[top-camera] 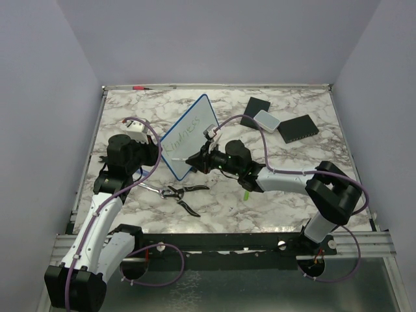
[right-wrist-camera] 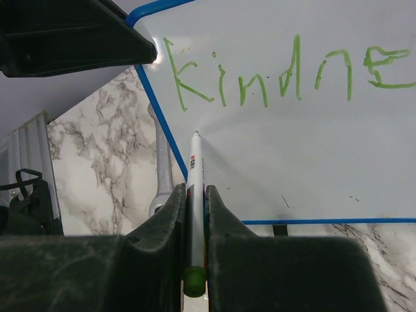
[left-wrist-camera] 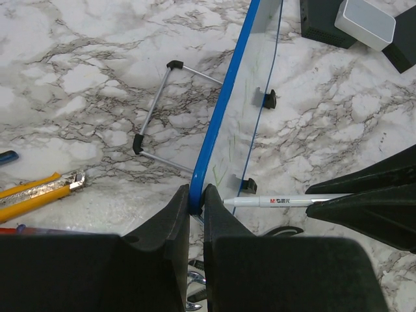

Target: Write a sentence on the whiteboard

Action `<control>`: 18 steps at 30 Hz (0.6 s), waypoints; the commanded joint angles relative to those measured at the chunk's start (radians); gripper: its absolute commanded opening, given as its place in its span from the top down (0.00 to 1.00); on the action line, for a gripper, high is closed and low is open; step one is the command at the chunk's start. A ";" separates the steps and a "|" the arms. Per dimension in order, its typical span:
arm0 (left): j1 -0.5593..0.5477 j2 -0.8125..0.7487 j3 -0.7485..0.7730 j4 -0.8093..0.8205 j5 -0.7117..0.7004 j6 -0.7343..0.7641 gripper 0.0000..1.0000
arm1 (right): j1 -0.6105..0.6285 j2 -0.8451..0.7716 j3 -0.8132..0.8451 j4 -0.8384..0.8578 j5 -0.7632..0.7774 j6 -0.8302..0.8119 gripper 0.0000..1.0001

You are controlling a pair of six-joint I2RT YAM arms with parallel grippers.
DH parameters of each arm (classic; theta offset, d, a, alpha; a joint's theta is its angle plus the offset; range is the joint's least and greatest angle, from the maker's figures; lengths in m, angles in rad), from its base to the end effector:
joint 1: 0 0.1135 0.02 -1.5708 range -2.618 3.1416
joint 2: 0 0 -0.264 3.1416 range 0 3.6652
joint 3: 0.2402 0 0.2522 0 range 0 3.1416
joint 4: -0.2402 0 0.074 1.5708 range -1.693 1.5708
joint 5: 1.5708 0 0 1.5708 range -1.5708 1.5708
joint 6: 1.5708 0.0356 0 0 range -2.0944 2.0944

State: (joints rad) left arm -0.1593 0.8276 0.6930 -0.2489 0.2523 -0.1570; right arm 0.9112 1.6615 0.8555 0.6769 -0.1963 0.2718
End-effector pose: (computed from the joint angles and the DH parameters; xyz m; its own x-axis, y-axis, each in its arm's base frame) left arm 0.1889 -0.0394 0.2939 -0.4246 -0.0851 -0.9014 0.3197 0.9173 -0.2372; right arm 0.2181 0.2925 0.2272 -0.3159 0.0223 -0.9485 -0.8396 0.4591 0.2904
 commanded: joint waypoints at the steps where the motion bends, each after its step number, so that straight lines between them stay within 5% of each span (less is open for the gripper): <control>1: -0.004 -0.004 -0.006 -0.004 -0.019 0.014 0.97 | 0.015 0.026 0.042 -0.034 -0.002 -0.022 0.99; 18: -0.004 -0.004 -0.008 -0.004 -0.019 0.014 0.97 | 0.029 0.017 0.006 -0.067 0.114 -0.005 0.99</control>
State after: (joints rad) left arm -0.1593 0.8276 0.6930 -0.2489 0.2459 -0.1570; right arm 0.9310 1.6627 0.8684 0.6392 -0.1741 0.2630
